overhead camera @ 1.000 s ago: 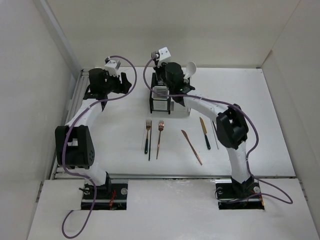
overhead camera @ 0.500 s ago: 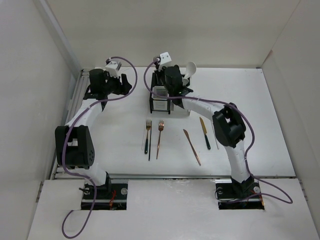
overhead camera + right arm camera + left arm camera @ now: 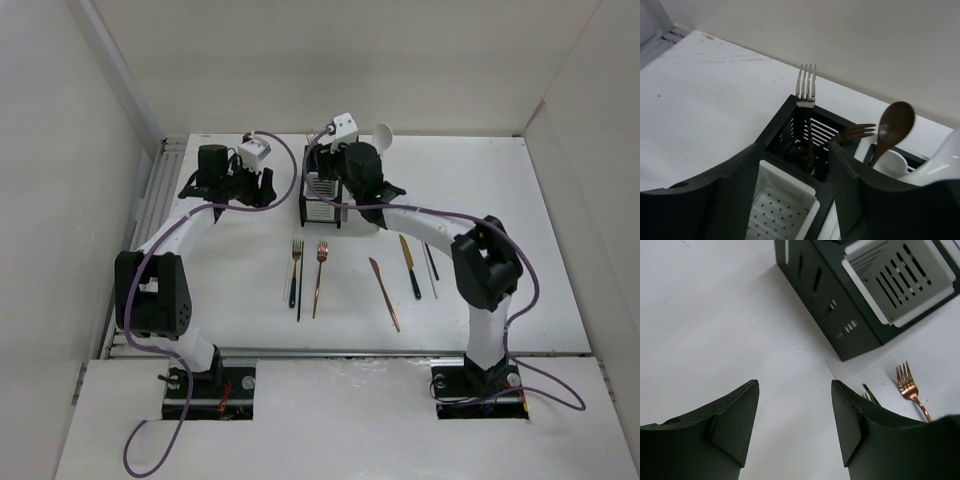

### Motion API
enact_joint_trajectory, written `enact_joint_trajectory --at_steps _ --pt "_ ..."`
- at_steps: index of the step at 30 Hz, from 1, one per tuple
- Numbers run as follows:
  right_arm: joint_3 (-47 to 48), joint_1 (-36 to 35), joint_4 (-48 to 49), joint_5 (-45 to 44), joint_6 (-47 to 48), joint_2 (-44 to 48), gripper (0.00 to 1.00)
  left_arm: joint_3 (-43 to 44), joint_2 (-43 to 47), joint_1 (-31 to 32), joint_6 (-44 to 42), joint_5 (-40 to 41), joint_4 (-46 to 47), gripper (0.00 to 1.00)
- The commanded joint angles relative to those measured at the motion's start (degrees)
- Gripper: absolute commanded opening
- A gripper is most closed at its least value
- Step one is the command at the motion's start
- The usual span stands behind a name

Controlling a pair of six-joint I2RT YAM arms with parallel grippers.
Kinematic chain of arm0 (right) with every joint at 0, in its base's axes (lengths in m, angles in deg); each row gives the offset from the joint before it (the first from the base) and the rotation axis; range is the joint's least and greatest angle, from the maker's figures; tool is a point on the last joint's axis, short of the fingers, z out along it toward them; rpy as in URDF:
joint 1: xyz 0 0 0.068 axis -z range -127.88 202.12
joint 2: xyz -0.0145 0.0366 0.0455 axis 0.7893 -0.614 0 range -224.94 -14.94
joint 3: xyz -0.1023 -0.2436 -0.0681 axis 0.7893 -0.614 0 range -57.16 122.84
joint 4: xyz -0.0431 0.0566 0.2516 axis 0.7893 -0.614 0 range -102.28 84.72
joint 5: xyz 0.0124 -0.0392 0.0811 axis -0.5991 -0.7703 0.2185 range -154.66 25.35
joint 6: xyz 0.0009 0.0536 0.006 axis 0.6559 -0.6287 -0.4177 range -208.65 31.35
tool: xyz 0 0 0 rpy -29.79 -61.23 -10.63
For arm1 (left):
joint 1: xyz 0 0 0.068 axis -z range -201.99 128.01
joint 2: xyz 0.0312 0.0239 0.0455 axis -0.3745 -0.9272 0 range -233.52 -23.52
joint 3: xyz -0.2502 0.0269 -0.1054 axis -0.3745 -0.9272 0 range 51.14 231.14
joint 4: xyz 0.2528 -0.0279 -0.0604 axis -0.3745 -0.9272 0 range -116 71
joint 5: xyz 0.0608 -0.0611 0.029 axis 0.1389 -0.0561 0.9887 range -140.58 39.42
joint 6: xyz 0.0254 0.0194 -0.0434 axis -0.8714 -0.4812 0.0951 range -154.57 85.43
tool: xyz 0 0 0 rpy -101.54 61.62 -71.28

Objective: Sort the eating utensils into containers

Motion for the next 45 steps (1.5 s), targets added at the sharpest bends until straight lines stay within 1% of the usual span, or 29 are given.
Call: enact_joint_trajectory --at_steps 1,3,5,6,7,9,10,11,12,13,14,17,18,20,21,23,25,27,28,31,32,33,36,37,40,41,44,45 --pt "-2.70 0.12 3.80 0.63 -1.14 10.72 0.64 2.59 3.90 2.06 -4.49 -3.08 -4.69 0.56" --pt "-3.94 0.12 1.52 -0.51 -1.14 14.33 0.70 2.07 3.90 3.64 -6.42 -4.67 -8.47 0.56" --pt "-3.94 0.12 -5.23 -3.40 -1.75 19.08 0.75 0.67 4.42 6.36 -9.14 -6.15 -11.98 0.55" --pt "-4.46 -0.49 -7.52 -4.64 -1.75 20.66 0.75 0.13 4.42 7.42 -9.76 -6.69 -13.04 0.55" --pt "-5.16 -0.49 -11.63 -5.87 -2.89 24.15 0.83 0.13 4.42 9.43 -10.38 -6.70 -14.18 0.55" --pt "-7.79 -1.19 -14.39 -9.63 -4.38 28.30 0.98 -1.10 5.13 11.55 -10.91 -7.40 -16.73 0.55" --pt "-11.98 -1.20 -15.10 -10.53 -5.09 30.58 1.00 -1.71 6.00 12.51 -10.91 -7.40 -16.74 0.55" --pt "-14.55 -1.72 -15.62 -11.06 -6.66 35.22 1.00 -2.68 7.22 14.18 -10.39 -7.40 -16.74 0.56" --pt "-17.01 -1.73 -15.63 -11.59 -7.63 37.61 1.00 -3.64 7.85 15.06 -8.99 -6.09 -16.05 0.58" --pt "-22.00 -1.73 -15.63 -11.59 -8.60 39.81 1.00 -5.48 8.37 15.86 -8.98 -5.56 -15.52 0.59" --pt "-24.31 -1.73 -16.33 -11.59 -9.57 43.75 1.00 -6.19 8.90 17.43 -8.11 -4.86 -15.51 0.61" --pt "-30.46 -2.25 -18.87 -12.12 -13.17 48.87 1.00 -7.87 8.38 19.90 -6.43 -3.36 -15.51 0.69" --pt "-31.35 -2.95 -21.67 -12.90 -14.83 51.41 1.00 -8.74 7.51 22.17 -5.64 -2.49 -15.51 0.69" --pt "-33.37 -4.44 -24.49 -17.02 -16.86 53.36 1.00 -9.53 6.28 24.73 -5.64 -0.20 -14.38 0.73" --pt "-33.38 -4.45 -27.55 -18.78 -18.00 54.93 0.99 -9.54 4.53 26.83 -4.42 1.29 -14.37 0.73" --pt "-34.09 -5.07 -30.47 -21.42 -20.64 55.57 0.96 -9.54 2.33 27.55 -2.66 4.88 -13.67 0.73" --pt "-34.09 -5.07 -34.67 -21.96 -21.96 56.27 0.96 -8.93 -0.39 28.17 0.32 5.43 -13.67 0.71" --pt "-33.47 -5.07 -37.33 -22.93 -22.50 56.27 0.96 -8.93 -1.64 28.17 0.87 5.43 -13.05 0.70" --pt "-32.95 -5.07 -39.34 -23.89 -23.19 56.27 0.94 -8.93 -2.16 28.78 1.56 5.43 -13.05 0.68" --pt "-32.95 -5.07 -41.55 -24.60 -24.69 56.80 0.94 -8.93 -3.57 29.57 2.97 4.91 -13.66 0.68" --pt "-32.95 -5.07 -42.95 -25.38 -26.00 57.41 0.93 -8.93 -4.27 30.97 3.59 5.69 -13.67 0.67" --pt "-32.95 -5.07 -43.75 -26.17 -26.53 58.11 0.93 -8.93 -4.28 30.98 5.42 8.31 -14.19 0.67" --pt "-33.65 -5.07 -44.37 -26.88 -27.07 59.86 0.92 -9.45 -5.86 32.20 7.72 11.05 -13.67 0.65" --pt "-34.43 -5.07 -44.37 -27.49 -27.07 59.87 0.92 -9.45 -6.64 32.73 8.33 13.32 -13.15 0.65" --pt "-34.97 -5.07 -46.39 -28.81 -27.07 60.58 0.91 -8.05 -9.72 34.67 8.34 19.73 -13.14 0.64" --pt "-34.97 -5.07 -47.00 -29.51 -27.07 60.58 0.89 -7.00 -10.68 35.46 9.12 21.33 -13.66 0.61" --pt "-34.44 -5.07 -50.34 -32.58 -28.64 61.10 0.85 -5.33 -14.64 35.46 10.01 24.76 -14.20 0.55" --pt "-34.44 -5.07 -51.04 -33.21 -28.65 61.80 0.84 -5.32 -15.78 35.46 10.01 24.77 -14.20 0.44"
